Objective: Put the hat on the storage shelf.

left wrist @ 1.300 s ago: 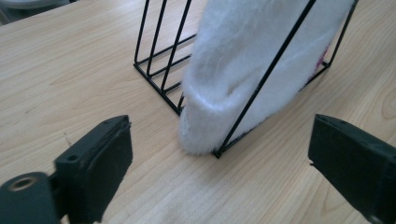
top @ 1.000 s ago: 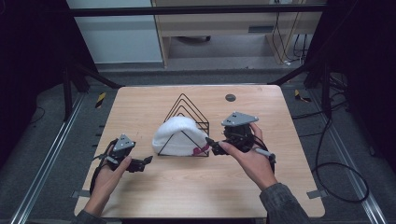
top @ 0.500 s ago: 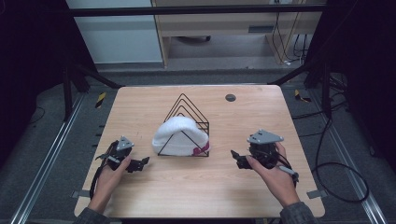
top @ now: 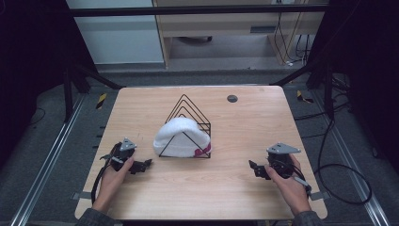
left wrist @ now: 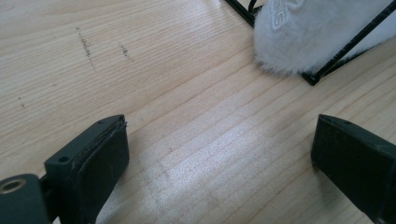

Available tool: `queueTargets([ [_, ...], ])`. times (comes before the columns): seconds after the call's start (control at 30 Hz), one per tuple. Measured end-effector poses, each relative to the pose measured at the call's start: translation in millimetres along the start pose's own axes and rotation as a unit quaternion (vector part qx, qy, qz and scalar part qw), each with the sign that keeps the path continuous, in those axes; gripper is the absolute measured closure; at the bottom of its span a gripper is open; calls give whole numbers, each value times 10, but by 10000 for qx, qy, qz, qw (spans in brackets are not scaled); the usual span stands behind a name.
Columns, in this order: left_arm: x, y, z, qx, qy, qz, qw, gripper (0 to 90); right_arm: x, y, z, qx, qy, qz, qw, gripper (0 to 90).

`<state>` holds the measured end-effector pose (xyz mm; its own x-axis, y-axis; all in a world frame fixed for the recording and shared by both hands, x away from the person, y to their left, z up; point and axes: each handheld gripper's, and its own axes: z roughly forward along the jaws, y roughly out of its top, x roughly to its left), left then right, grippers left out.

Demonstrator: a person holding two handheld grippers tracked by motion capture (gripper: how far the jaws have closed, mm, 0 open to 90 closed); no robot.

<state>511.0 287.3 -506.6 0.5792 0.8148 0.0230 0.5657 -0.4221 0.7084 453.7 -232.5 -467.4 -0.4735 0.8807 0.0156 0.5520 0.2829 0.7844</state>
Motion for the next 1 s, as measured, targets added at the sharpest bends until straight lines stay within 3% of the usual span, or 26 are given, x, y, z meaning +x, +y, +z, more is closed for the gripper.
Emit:
queueTargets([
  [0.5, 18, 3, 23, -21, -51, 59, 10000, 0, 18, 20, 270, 171, -15, 59, 9998, 121],
  [0.73, 18, 3, 23, -18, -51, 60, 10000, 0, -2, 51, 442, 265, -276, 176, 9991, 131],
  [1.0, 18, 3, 23, -19, -51, 60, 10000, 0, 14, 122, 595, 330, -409, 106, 9986, 137],
])
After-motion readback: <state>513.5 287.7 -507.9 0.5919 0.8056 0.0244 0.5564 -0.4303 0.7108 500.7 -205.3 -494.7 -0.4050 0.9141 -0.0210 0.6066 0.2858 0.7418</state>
